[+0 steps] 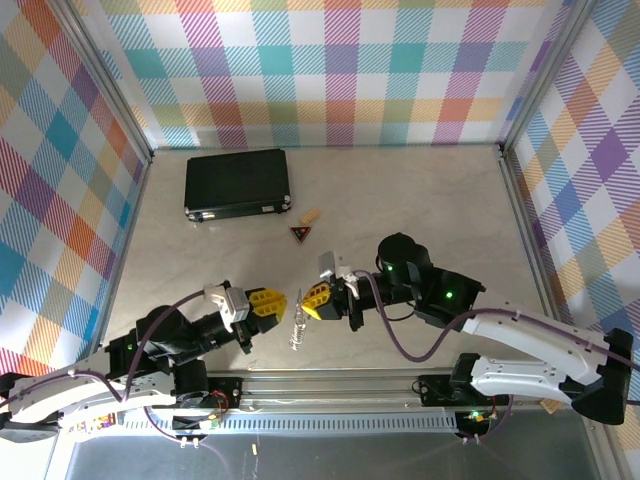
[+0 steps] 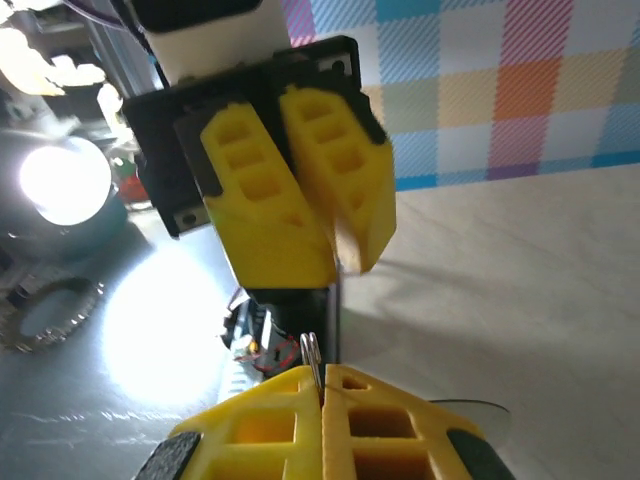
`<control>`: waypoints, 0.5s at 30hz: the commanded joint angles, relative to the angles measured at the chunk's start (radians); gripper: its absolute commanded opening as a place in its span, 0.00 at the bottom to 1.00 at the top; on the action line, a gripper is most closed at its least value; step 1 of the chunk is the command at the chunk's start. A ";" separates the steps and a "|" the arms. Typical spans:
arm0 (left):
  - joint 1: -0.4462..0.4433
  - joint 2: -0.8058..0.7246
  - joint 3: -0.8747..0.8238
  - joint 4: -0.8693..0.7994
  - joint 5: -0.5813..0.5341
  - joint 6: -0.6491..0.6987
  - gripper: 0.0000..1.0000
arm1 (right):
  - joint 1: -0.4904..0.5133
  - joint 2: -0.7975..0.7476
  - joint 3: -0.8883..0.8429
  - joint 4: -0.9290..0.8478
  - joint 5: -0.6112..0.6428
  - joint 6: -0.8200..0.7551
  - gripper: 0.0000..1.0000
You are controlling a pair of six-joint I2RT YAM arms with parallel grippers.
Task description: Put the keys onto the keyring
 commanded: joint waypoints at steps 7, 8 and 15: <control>-0.002 0.179 0.202 -0.313 -0.025 0.010 0.43 | 0.085 0.056 0.224 -0.392 0.295 -0.393 0.00; 0.000 0.201 0.209 -0.315 -0.018 0.016 0.43 | 0.087 0.064 0.242 -0.409 0.306 -0.404 0.00; -0.001 0.231 0.192 -0.239 0.035 0.062 0.43 | 0.092 0.115 0.331 -0.513 0.347 -0.448 0.00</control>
